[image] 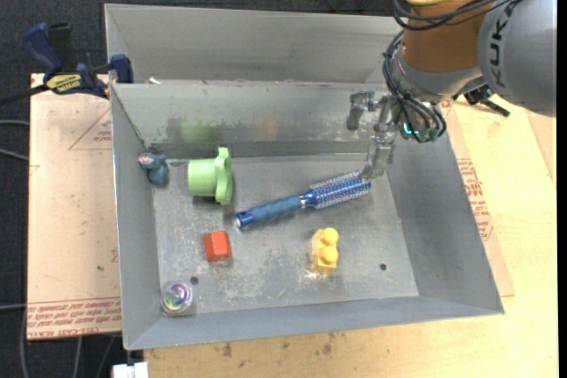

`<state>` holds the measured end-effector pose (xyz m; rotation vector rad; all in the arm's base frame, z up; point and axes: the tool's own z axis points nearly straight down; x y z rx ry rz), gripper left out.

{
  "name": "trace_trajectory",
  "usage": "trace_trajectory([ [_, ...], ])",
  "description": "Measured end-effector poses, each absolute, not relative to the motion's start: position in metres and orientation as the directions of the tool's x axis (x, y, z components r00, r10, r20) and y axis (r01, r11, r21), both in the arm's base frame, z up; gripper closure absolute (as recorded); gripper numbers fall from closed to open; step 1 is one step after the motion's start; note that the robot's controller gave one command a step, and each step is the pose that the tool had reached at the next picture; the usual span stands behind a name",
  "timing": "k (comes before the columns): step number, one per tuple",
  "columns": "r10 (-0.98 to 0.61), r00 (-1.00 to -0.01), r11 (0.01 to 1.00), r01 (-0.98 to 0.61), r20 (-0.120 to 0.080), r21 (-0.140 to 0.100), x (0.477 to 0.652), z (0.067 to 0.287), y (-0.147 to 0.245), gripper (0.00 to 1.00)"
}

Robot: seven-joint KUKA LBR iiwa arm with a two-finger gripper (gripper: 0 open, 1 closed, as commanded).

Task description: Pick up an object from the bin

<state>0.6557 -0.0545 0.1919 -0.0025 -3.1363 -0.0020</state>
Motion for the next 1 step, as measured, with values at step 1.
trace_trajectory([
  [1, -0.136, -0.991, 0.991, -0.136, 0.006, 0.003, 0.61, 0.0652, -0.0319, 0.0],
])
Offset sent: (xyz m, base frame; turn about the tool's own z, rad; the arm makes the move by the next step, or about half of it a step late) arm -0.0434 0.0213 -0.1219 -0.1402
